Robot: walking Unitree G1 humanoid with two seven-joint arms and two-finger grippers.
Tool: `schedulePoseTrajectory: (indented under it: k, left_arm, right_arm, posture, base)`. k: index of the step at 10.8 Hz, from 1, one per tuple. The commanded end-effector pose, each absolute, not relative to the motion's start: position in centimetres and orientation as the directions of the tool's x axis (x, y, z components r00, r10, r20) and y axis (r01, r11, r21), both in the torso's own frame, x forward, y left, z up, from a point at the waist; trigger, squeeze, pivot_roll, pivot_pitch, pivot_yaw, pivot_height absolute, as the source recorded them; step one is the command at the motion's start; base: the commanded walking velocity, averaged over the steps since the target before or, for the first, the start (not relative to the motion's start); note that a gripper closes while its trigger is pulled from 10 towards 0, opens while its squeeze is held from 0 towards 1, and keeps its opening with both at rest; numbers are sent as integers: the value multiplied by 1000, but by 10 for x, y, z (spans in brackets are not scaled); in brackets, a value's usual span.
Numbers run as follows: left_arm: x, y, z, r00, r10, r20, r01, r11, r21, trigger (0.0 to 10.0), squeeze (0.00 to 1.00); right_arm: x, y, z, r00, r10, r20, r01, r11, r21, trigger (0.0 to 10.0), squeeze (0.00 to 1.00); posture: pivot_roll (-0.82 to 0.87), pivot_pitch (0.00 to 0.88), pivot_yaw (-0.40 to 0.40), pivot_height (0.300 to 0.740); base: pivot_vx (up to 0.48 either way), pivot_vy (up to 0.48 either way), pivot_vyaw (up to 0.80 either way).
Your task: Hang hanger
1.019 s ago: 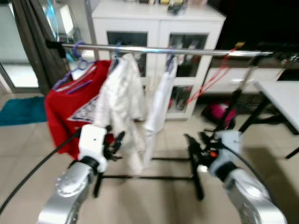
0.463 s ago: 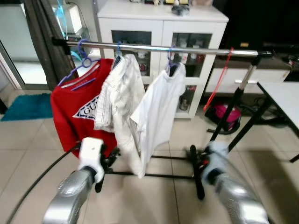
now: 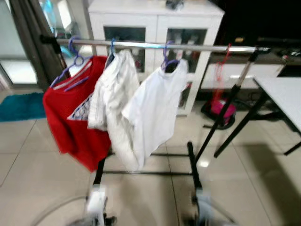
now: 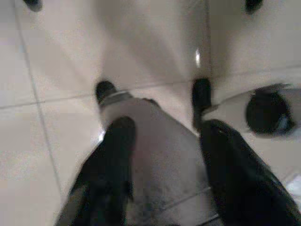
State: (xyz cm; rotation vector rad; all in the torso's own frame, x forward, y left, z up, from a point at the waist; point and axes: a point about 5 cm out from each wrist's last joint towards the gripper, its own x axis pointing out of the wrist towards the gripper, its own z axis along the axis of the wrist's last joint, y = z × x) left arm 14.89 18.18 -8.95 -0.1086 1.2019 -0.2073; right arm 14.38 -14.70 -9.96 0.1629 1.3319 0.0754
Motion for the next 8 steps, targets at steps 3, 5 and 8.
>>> schedulePoseTrajectory:
  k: [3, 5, 8]
  left_arm:
    - [115, 162, -106, 242, -290, -926, 98, 957, -274, 10000, 0]
    - [115, 162, -106, 254, -282, -925, 90, 959, -268, 10000, 0]
    - [115, 162, -106, 254, -282, -925, 90, 959, -268, 10000, 0]
  right_arm:
    - [96, -155, -116, 61, 62, -996, -5, 998, 62, 10000, 0]
    - [93, -155, -116, 50, 57, -997, -4, 998, 57, 10000, 0]
    - [93, -155, -116, 50, 57, -997, -4, 998, 57, 10000, 0]
  posture:
    - [-82, 164, -39, 740]
    - [-89, 171, -40, 740]
    - [-89, 171, -40, 740]
  base:
    - [0, 0, 0]
    - [0, 0, 0]
    - [0, 0, 0]
